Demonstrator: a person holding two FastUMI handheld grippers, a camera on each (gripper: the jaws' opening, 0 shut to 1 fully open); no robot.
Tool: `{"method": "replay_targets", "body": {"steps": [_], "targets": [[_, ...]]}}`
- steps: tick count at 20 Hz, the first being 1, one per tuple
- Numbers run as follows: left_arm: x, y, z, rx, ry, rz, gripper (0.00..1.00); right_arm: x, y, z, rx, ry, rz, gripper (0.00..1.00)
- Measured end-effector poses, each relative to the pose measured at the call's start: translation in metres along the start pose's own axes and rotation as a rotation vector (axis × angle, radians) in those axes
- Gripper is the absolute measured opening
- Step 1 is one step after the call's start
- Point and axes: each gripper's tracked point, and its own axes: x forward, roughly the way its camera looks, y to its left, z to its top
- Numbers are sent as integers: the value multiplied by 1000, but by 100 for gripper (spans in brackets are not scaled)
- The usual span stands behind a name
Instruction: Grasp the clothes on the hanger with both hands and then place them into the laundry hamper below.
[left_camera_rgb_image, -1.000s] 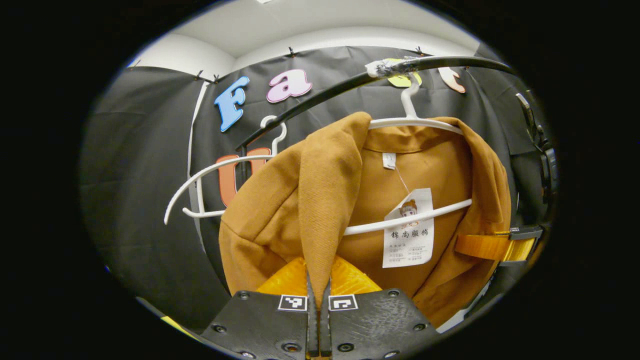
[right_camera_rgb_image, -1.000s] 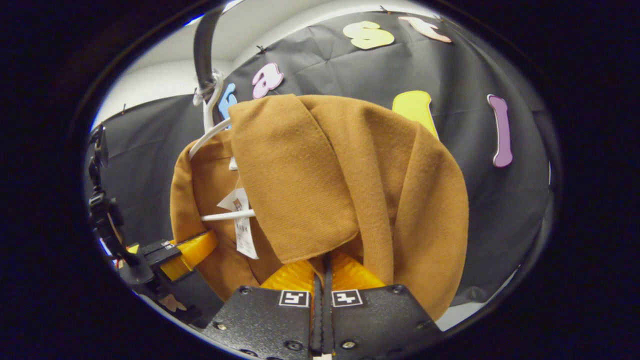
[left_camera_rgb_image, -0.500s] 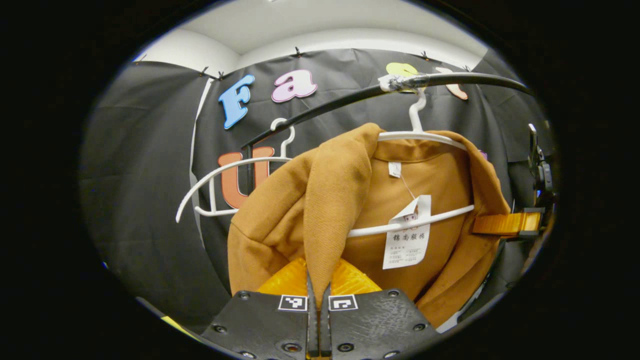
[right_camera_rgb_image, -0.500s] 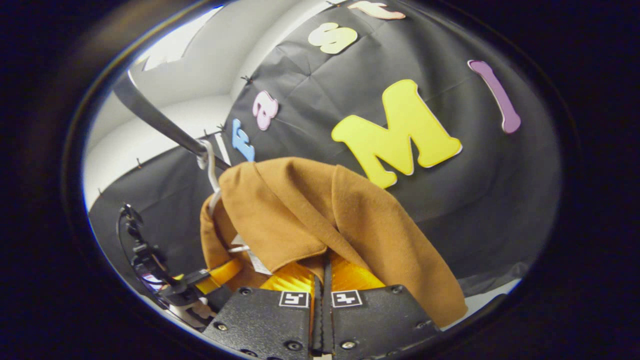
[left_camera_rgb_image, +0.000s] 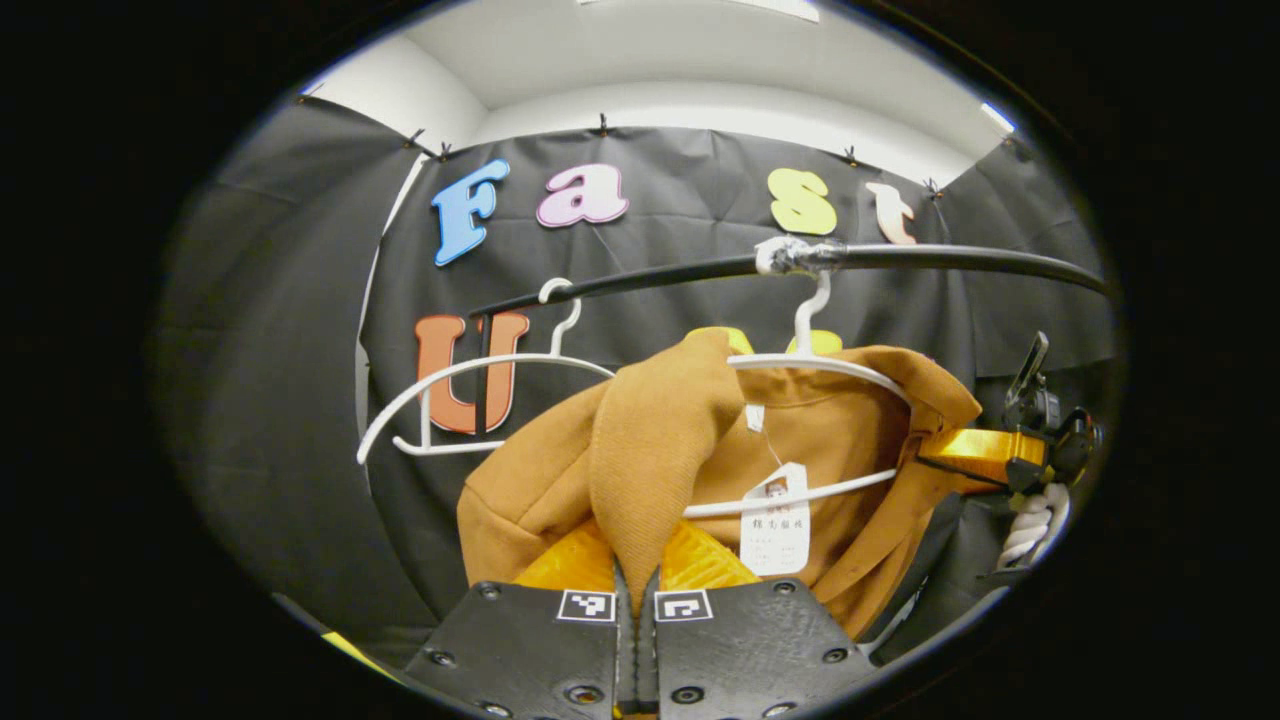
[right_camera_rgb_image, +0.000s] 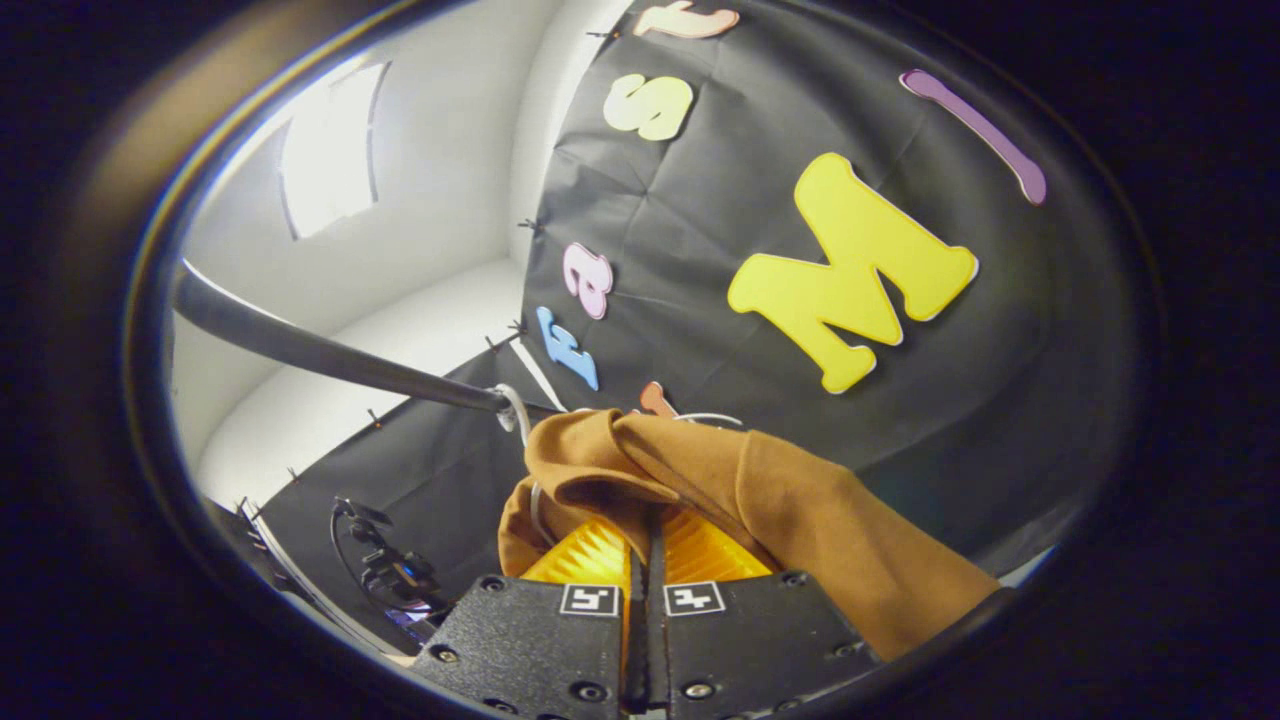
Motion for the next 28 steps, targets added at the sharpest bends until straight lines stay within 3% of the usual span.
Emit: {"method": "replay_targets", "body": {"steps": [4,5,7,9,11,12,13,15,20,22,24,25,26,28], "targets": [[-6,4,38,-35,-84,-46,0,3,5,31,57,-93,20,3],[-5,11,45,-36,-96,-37,5,3,4,36,62,-115,23,3],[-2,24,56,-37,-112,-17,0,3,3,46,57,-153,19,3],[2,34,68,-45,-128,0,5,5,0,63,47,-224,3,3],[5,47,73,-49,-131,30,0,4,-8,75,22,-272,-48,3],[8,54,76,-47,-127,40,5,3,-19,83,-19,-303,-100,3],[9,62,75,-41,-119,53,0,6,-26,86,-57,-310,-142,3],[13,71,70,-29,-88,65,5,7,-36,90,-113,-312,-208,3],[29,91,50,-19,-10,82,0,12,-58,95,-238,-282,-336,3],[34,97,44,-28,13,77,5,15,-61,94,-267,-262,-351,3],[38,100,35,-62,41,70,0,19,-72,90,-282,-226,-375,4],[39,101,32,-80,47,65,5,20,-75,89,-275,-215,-375,4],[42,101,27,-95,67,55,0,22,-77,88,-261,-201,-376,3],[45,100,22,-130,87,34,5,26,-83,87,-214,-180,-371,4]]}}
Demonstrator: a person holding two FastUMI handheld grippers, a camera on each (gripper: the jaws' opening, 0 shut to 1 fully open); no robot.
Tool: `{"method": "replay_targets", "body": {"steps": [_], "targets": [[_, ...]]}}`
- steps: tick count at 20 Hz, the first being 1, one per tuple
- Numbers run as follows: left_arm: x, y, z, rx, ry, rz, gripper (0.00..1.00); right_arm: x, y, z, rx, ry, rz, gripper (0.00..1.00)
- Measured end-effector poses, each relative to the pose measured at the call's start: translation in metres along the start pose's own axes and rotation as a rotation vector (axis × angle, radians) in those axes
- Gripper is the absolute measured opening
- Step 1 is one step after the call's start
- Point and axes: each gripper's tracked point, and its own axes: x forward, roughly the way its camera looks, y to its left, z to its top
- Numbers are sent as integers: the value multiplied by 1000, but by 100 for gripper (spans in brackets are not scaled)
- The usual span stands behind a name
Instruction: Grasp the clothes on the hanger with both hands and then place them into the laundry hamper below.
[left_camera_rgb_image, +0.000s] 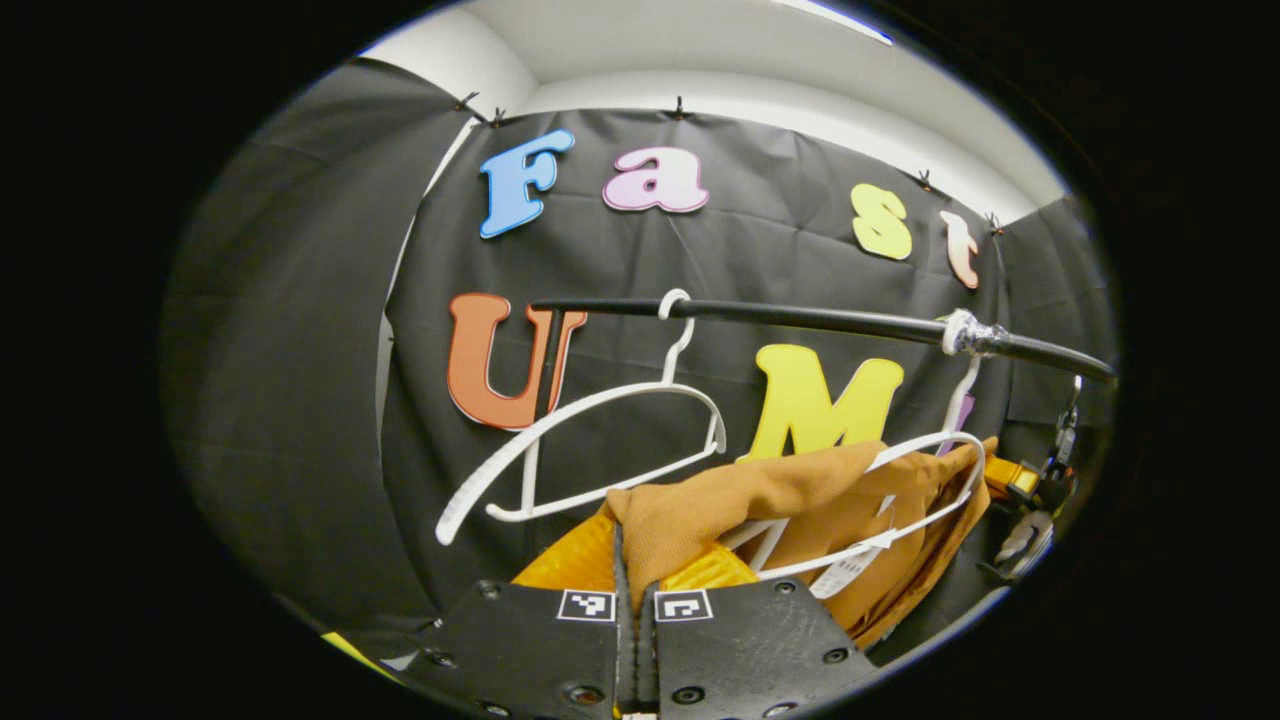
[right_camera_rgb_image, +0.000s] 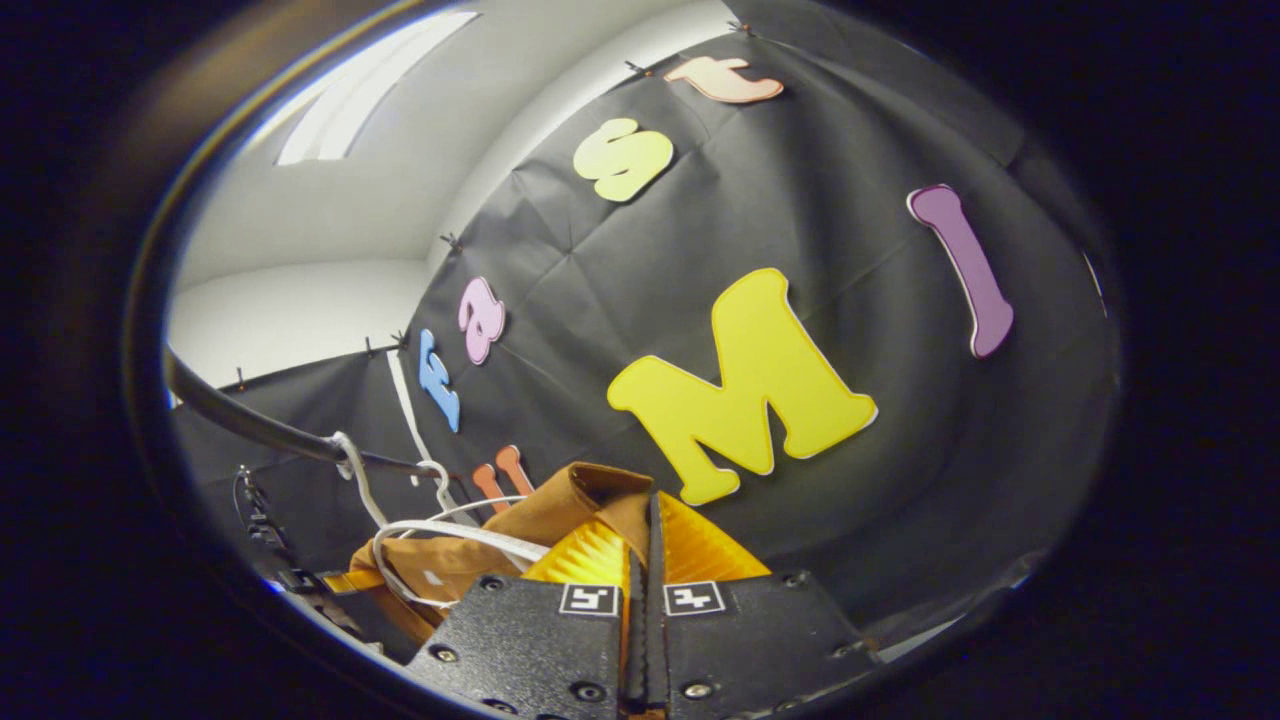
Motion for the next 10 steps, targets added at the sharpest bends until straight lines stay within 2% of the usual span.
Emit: {"method": "replay_targets", "body": {"steps": [2,4,6,7,8,10], "targets": [[-1,-2,-1,-26,16,-22,1,0,-4,-3,68,22,7,4],[-2,-2,5,-35,14,-35,5,0,-1,4,124,15,21,3],[-3,-6,19,-31,-22,-56,5,-3,4,15,100,-28,31,4],[-3,-8,26,-25,-35,-66,0,-3,8,20,84,-45,36,3],[1,-10,31,-11,-41,-65,0,-1,11,24,69,-53,34,3],[0,-12,33,21,-39,-75,5,-1,12,34,62,-73,45,4]]}}
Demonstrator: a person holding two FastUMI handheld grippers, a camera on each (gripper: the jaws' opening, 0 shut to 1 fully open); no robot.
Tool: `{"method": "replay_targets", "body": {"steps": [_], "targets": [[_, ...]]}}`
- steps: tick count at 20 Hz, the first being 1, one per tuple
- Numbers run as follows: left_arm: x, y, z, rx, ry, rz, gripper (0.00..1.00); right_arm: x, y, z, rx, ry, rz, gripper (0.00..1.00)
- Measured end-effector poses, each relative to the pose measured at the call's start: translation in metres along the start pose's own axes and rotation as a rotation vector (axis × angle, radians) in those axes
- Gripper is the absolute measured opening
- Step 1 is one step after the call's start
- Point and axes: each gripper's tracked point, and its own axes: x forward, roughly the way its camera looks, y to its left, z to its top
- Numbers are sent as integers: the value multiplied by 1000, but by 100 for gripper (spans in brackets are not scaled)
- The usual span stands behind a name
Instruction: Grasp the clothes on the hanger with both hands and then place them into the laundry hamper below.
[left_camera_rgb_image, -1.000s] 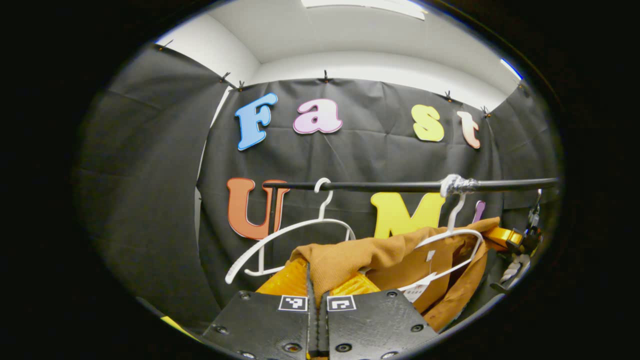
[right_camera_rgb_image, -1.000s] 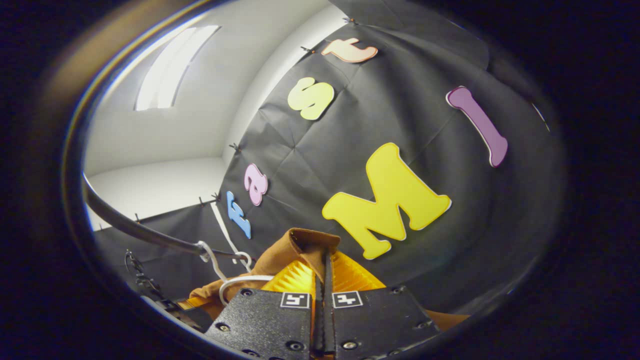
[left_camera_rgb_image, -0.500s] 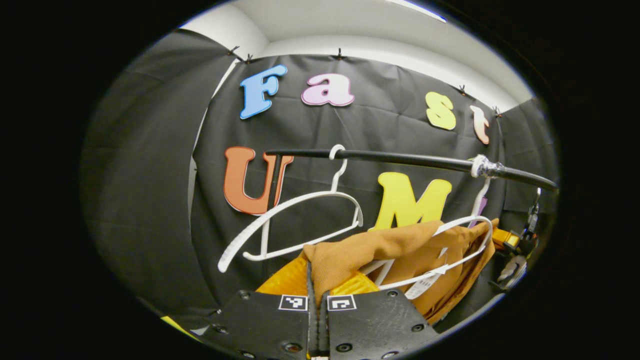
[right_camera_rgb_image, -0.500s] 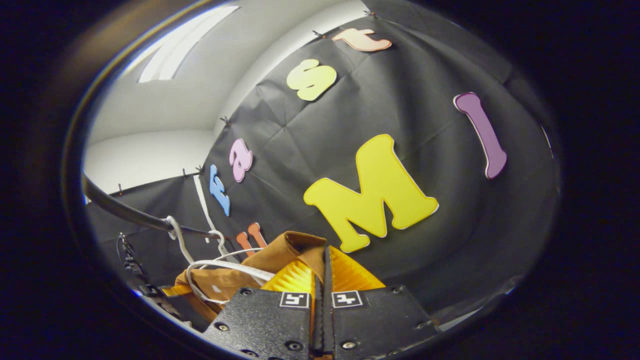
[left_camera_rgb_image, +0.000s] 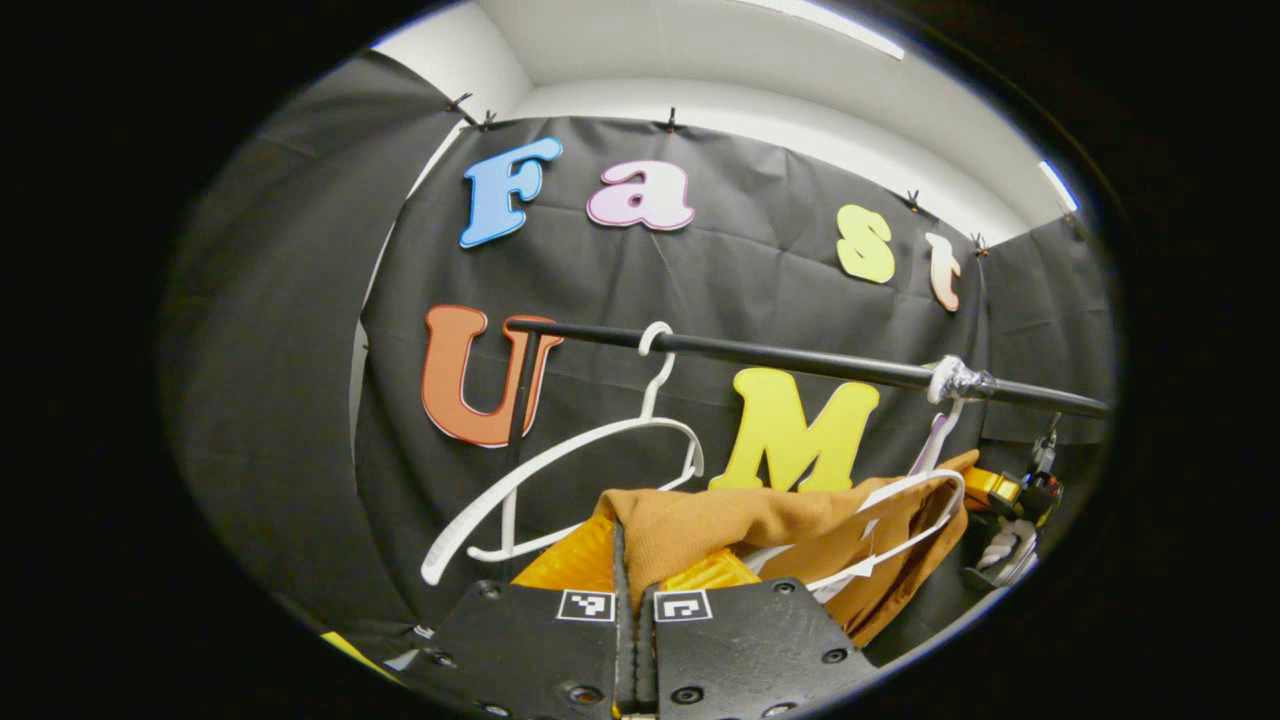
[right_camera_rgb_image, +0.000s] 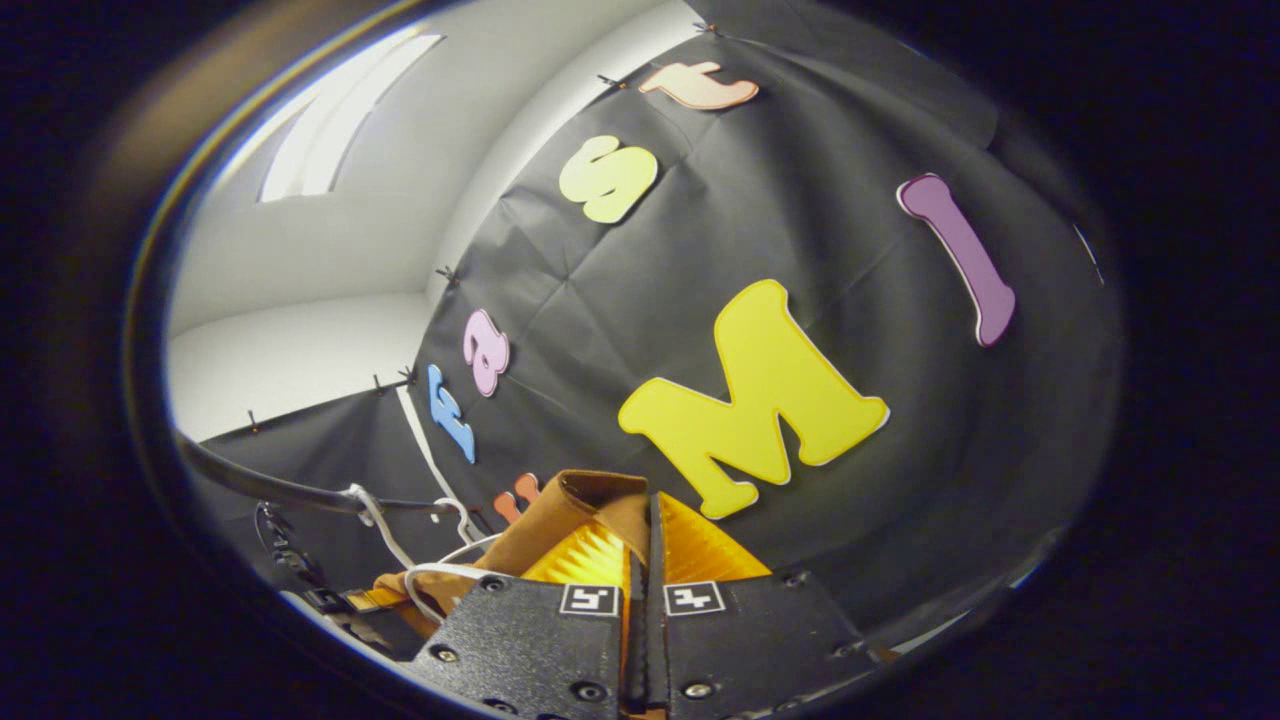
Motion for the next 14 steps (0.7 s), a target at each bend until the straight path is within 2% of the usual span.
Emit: {"method": "replay_targets", "body": {"steps": [5,6,7,8,10,11,12,14], "targets": [[1,-8,13,90,-16,-36,1,3,-4,19,-27,-44,-12,4],[3,-8,15,83,-12,-39,0,4,-5,20,-40,-46,-19,3],[4,-5,16,73,-11,-31,5,6,-5,17,-52,-36,-22,3],[5,-2,13,66,-4,-22,0,5,-5,11,-62,-23,-26,3],[5,4,5,44,9,-14,0,7,-8,1,-84,3,-27,4],[6,7,-1,31,22,-12,5,8,-11,-4,-89,15,-26,3],[8,10,-7,22,36,-11,0,11,-14,-10,-87,33,-22,4],[10,11,-21,8,65,-19,0,16,-28,-22,-64,66,-35,4]]}}
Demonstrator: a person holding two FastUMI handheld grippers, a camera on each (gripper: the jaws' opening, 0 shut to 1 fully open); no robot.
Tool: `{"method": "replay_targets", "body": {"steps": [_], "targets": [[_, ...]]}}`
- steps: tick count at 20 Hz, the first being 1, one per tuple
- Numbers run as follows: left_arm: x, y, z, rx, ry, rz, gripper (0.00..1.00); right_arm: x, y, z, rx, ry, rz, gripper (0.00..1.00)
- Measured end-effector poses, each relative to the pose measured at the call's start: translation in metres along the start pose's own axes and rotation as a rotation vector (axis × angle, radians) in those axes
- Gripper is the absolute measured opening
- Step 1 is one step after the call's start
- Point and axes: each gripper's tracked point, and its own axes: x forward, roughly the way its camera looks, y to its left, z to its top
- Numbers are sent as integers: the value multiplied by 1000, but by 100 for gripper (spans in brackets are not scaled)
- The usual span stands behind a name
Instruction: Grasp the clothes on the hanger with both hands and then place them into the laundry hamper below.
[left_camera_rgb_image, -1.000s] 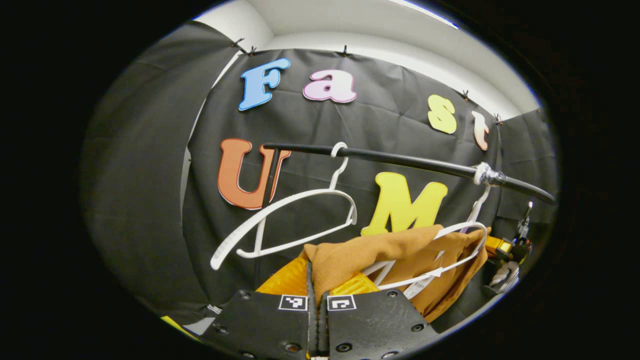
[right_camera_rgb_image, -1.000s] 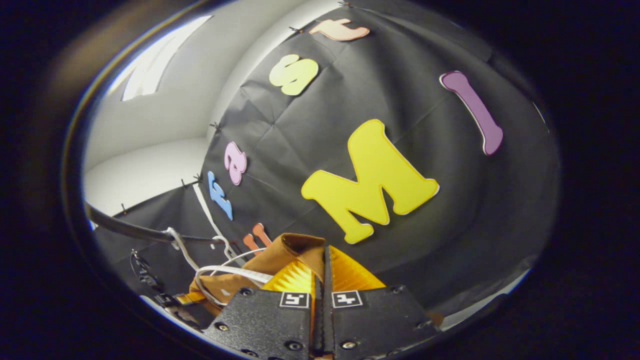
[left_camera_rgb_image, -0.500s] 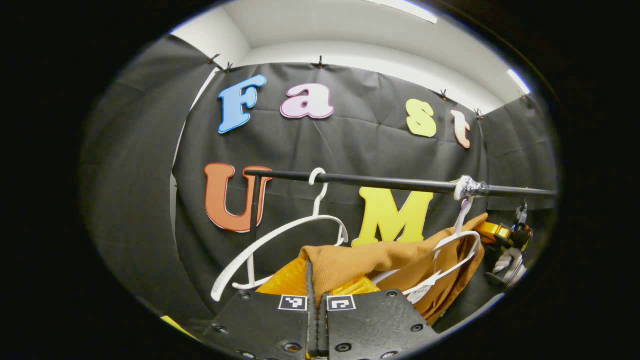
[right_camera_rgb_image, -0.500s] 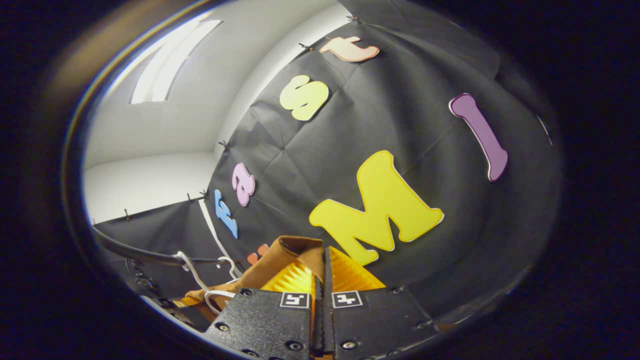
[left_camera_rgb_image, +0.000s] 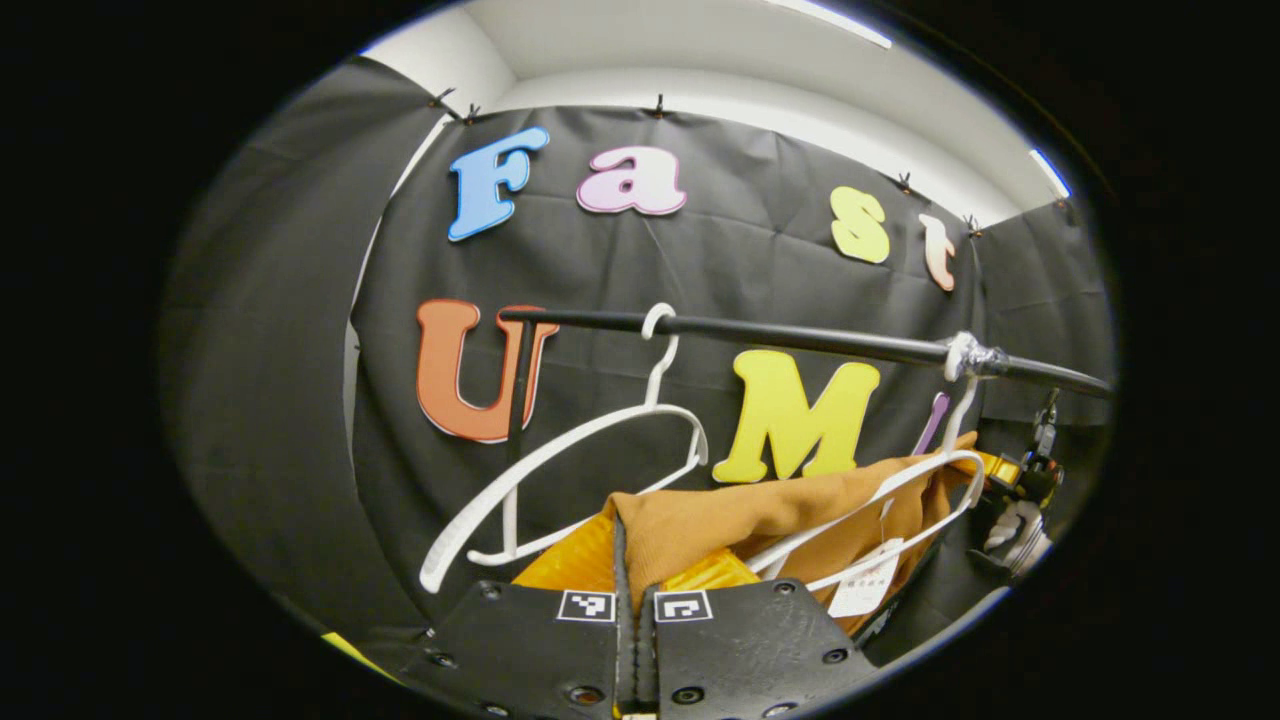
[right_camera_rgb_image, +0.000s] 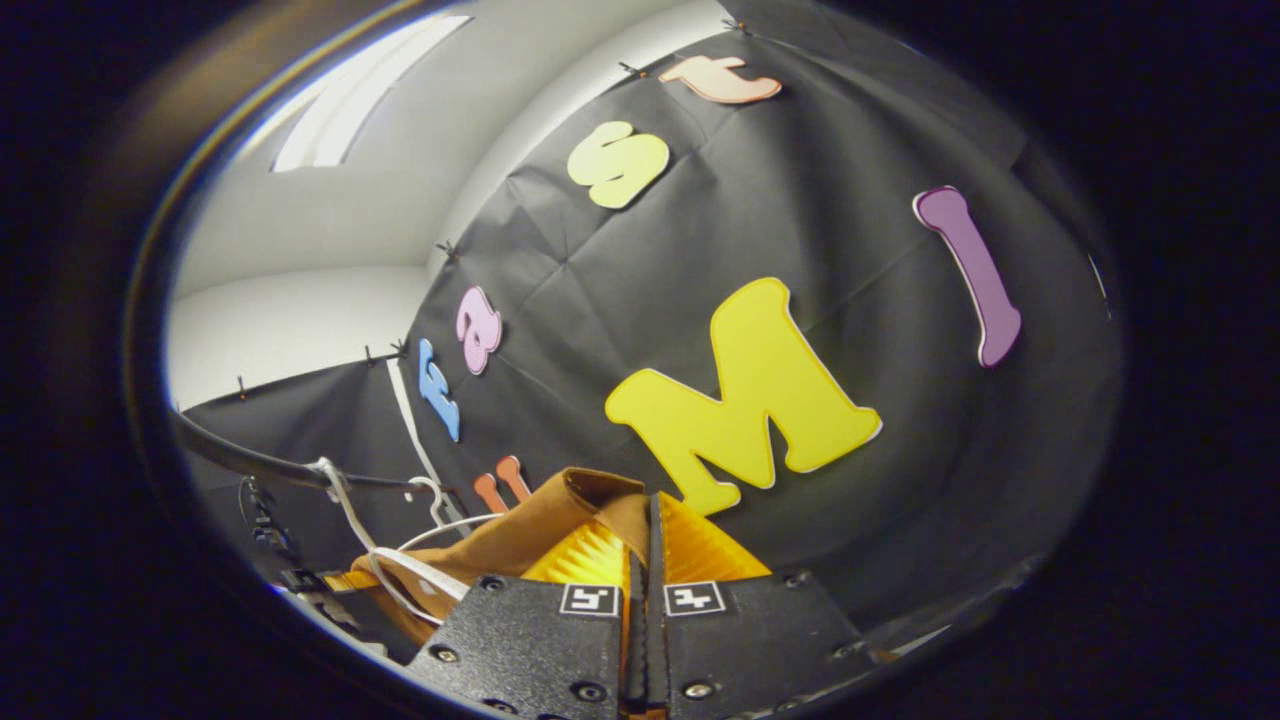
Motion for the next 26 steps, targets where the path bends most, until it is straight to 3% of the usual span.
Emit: {"method": "replay_targets", "body": {"steps": [5,6,8,9,10,11,12,14,17,20,22,23,26], "targets": [[5,0,-7,-107,4,-51,5,7,-5,-15,192,54,64,3],[6,-1,-6,-138,7,-65,1,9,-6,-17,210,64,74,3],[9,-5,6,-159,-6,-83,5,14,-6,-14,196,64,69,3],[10,-6,11,-132,-16,-80,1,16,-1,-9,179,60,76,2],[14,-3,16,-100,-15,-75,5,17,4,-2,167,48,86,4],[18,-3,18,-81,-11,-75,1,20,8,5,163,37,97,3],[21,0,19,-68,-5,-79,5,23,8,9,159,33,102,4],[27,-1,14,-62,25,-109,5,30,5,10,158,51,98,4],[27,6,-1,-40,64,-125,1,37,-11,-8,146,115,73,3],[31,10,-20,-97,98,-131,0,40,-22,-30,296,166,79,3],[32,8,-31,-126,118,-133,5,38,-35,-45,355,189,63,4],[31,6,-39,-117,131,-135,1,35,-42,-52,343,194,43,3],[28,15,-63,-105,162,-108,1,28,-45,-74,321,230,17,3]]}}
